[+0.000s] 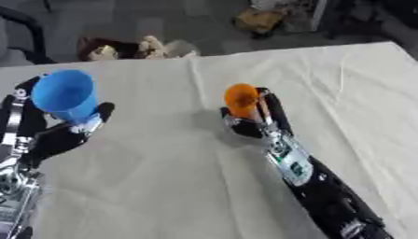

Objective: Pour the contents of one cup into another cup.

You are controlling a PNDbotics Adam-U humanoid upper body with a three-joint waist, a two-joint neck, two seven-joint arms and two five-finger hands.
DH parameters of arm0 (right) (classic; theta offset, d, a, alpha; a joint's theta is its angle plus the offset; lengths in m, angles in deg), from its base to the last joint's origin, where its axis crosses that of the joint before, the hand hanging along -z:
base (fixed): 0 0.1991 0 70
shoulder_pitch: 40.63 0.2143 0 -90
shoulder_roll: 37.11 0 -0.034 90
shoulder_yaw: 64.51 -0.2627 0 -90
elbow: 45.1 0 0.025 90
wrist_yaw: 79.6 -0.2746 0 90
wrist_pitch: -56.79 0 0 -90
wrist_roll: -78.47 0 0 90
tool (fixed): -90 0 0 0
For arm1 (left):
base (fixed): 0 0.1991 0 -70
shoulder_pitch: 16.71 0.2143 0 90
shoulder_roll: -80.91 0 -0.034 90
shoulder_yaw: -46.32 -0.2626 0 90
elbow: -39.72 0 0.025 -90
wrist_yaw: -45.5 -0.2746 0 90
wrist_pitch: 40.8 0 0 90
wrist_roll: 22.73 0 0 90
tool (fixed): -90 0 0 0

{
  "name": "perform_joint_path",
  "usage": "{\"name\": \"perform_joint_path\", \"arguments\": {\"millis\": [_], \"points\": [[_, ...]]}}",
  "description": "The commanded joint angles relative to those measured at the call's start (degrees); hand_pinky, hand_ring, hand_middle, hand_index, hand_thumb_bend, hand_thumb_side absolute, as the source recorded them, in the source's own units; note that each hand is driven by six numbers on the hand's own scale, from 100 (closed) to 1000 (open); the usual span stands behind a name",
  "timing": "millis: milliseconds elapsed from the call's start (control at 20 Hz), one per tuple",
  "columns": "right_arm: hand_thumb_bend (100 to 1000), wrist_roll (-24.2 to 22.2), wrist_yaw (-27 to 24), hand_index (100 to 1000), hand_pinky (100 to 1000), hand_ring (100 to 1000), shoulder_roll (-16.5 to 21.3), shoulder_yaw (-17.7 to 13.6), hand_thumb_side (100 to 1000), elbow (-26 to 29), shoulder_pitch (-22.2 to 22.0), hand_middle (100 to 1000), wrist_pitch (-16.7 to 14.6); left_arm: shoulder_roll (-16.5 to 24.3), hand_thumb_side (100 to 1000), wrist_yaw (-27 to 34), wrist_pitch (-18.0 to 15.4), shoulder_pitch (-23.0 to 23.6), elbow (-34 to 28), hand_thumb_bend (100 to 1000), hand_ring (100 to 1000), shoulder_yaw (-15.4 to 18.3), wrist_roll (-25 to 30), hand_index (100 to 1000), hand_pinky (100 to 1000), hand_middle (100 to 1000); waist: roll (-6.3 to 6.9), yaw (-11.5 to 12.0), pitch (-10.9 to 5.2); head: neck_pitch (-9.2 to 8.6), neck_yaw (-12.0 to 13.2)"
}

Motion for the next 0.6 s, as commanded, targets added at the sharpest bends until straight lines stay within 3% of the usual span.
{"name": "perform_joint_path", "arguments": {"millis": [50, 450, 500, 600], "points": [[170, -1.5, -0.9, 464, 824, 749, 2.5, 0.7, 207, 4.8, 1.2, 444, 1.0, 0.8, 100, -0.7, 0.0, -0.3, 0.2, 145, 483, 0.0, 0.1, 358, 629, 152, -0.25, -0.3, -1.46, 0.01, 0.3], [170, -5.6, -1.9, 467, 829, 753, 5.6, 2.4, 215, 12.7, 2.7, 447, 2.7, 1.1, 100, -1.6, -0.3, 0.3, 3.4, 134, 492, -1.1, 1.7, 358, 634, 151, -0.79, -1.5, -2.22, 0.35, 1.0], [160, -6.2, -1.9, 468, 830, 754, 5.9, 2.7, 250, 13.4, 3.1, 447, 2.8, 1.1, 100, -1.7, -0.3, 0.4, 3.8, 132, 494, -1.3, 2.0, 358, 634, 151, -0.85, -1.6, -2.32, 0.39, 1.1], [156, -7.3, -2.0, 469, 831, 755, 6.4, 3.2, 210, 14.8, 3.8, 448, 2.9, 1.1, 100, -1.8, -0.4, 0.5, 4.5, 131, 498, -1.7, 2.6, 359, 634, 151, -0.95, -1.8, -2.46, 0.38, 1.2]]}}
